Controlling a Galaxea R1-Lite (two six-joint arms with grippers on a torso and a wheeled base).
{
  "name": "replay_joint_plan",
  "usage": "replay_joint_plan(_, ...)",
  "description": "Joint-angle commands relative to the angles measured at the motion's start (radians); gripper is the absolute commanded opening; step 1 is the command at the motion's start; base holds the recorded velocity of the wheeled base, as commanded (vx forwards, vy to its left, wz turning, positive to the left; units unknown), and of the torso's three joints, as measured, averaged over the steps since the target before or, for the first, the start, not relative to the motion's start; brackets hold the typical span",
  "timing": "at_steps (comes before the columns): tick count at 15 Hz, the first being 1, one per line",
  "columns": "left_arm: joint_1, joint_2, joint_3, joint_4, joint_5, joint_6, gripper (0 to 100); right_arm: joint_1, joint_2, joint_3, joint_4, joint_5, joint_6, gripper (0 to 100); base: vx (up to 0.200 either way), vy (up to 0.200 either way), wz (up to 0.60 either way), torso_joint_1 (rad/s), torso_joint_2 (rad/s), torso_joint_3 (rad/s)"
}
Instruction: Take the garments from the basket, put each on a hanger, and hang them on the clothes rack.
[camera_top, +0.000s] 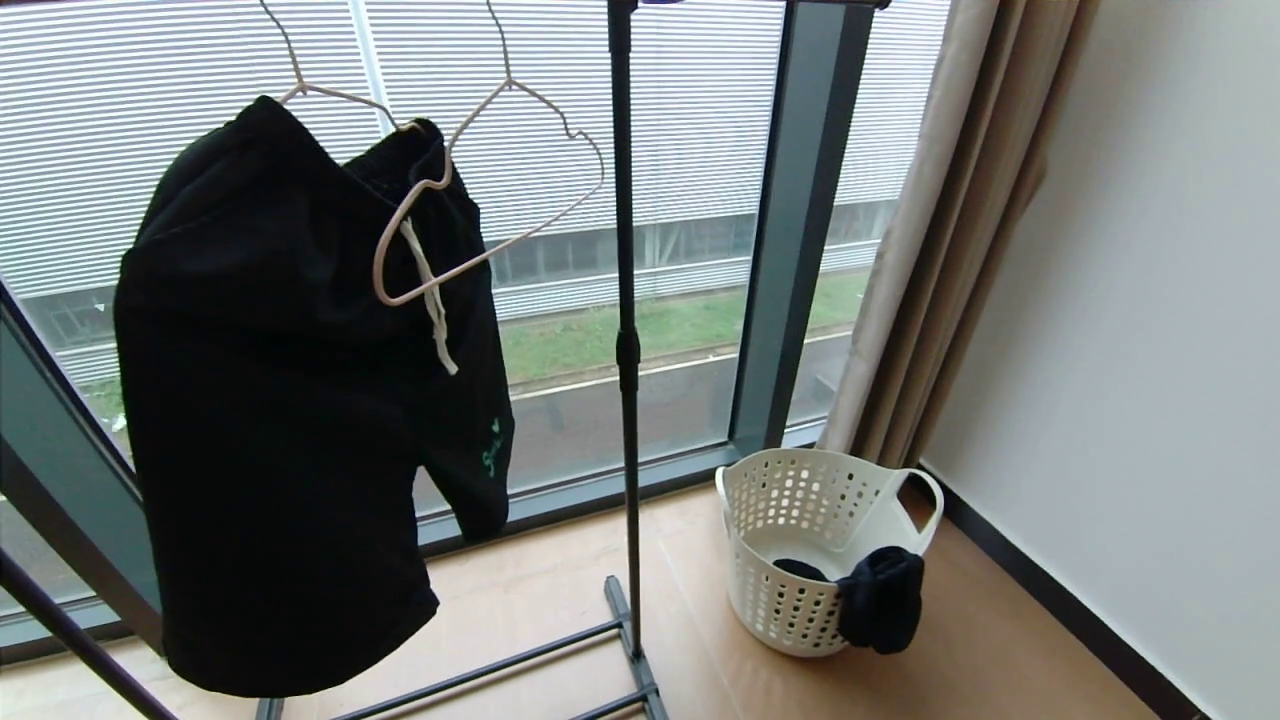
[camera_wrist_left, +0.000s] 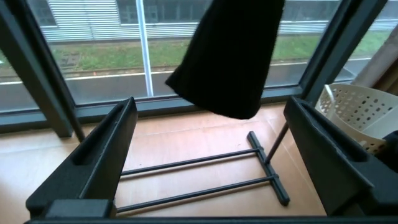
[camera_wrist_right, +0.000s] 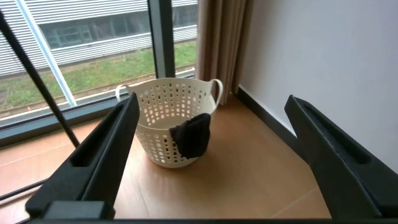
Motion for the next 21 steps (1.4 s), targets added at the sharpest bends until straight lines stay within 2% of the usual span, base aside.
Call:
replay_joint_plan(1, 0.000, 0.001, 0.000, 0.000, 0.000, -0.001, 100, 0.000, 0.001, 0.000, 0.000, 0.000, 0.000, 100, 0.000, -0.200, 0.00, -0.002, 0.00, 0.002)
replay_joint_plan(5, 0.001, 0.001, 0.000, 0.000, 0.000, -0.001, 100, 0.000, 0.001, 0.000, 0.001, 0.000, 0.002, 100, 0.000, -0.200, 0.00, 0.000, 0.00, 0.002)
replay_joint_plan(16, 0.001, 0.001, 0.000, 0.000, 0.000, -0.001, 100, 0.000, 0.001, 0.000, 0.001, 0.002, 0.000, 100, 0.200, -0.200, 0.00, 0.004, 0.00, 0.001)
replay_joint_plan(21, 0.000, 0.001, 0.000, 0.000, 0.000, -0.001, 100, 0.000, 0.001, 0.000, 0.001, 0.002, 0.002, 100, 0.000, 0.000, 0.00, -0.032, 0.10, 0.069)
